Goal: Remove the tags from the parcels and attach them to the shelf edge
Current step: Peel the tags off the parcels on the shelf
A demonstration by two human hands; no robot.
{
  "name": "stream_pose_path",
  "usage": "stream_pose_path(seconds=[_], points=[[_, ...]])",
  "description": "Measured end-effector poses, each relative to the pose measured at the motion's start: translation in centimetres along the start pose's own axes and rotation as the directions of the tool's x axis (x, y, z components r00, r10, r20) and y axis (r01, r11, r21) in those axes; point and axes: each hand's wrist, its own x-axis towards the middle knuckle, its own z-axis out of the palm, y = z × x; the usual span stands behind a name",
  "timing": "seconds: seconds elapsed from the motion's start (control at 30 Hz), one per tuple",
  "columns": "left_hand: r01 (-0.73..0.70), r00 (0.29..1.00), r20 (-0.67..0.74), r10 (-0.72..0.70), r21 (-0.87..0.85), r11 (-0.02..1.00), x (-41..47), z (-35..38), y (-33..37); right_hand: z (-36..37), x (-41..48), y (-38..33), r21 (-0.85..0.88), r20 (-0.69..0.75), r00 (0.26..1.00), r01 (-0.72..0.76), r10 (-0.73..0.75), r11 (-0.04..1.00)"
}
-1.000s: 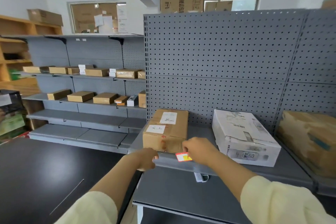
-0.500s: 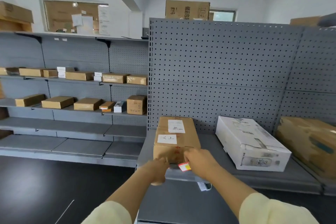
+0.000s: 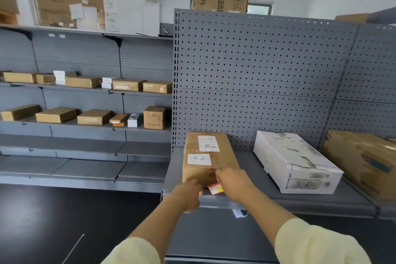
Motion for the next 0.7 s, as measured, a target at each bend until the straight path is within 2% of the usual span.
stream_pose_path(seconds=[0.3,0.43,0.57,0.7], points=[[0.058,0.997,-0.063,-0.046,0.201,0.978,-0.2,0.9,1.4,0.0,-0.6,0.7,0.013,0.026,1.000,-0.016,0.016,1.000],[0.063,0.998,-0.031,-0.056,0.310,0.949,-0.5,1.6,1.3,0.1,-0.7,0.8,0.007,0.011,1.000,-0.001,0.000,1.000],[0.095,0.991,-0.112,-0.066,0.276,0.957,-0.9,2.0,1.1,0.1,-1.0,1.0,0.012,0.004,1.000,0.003,-0.003,1.000],[0.126,0.987,-0.134,-0.092,0.272,0.954,-1.2,2.2,1.3,0.2,-1.5,1.3,0.017,-0.008,1.000,0.013,-0.013,1.000]])
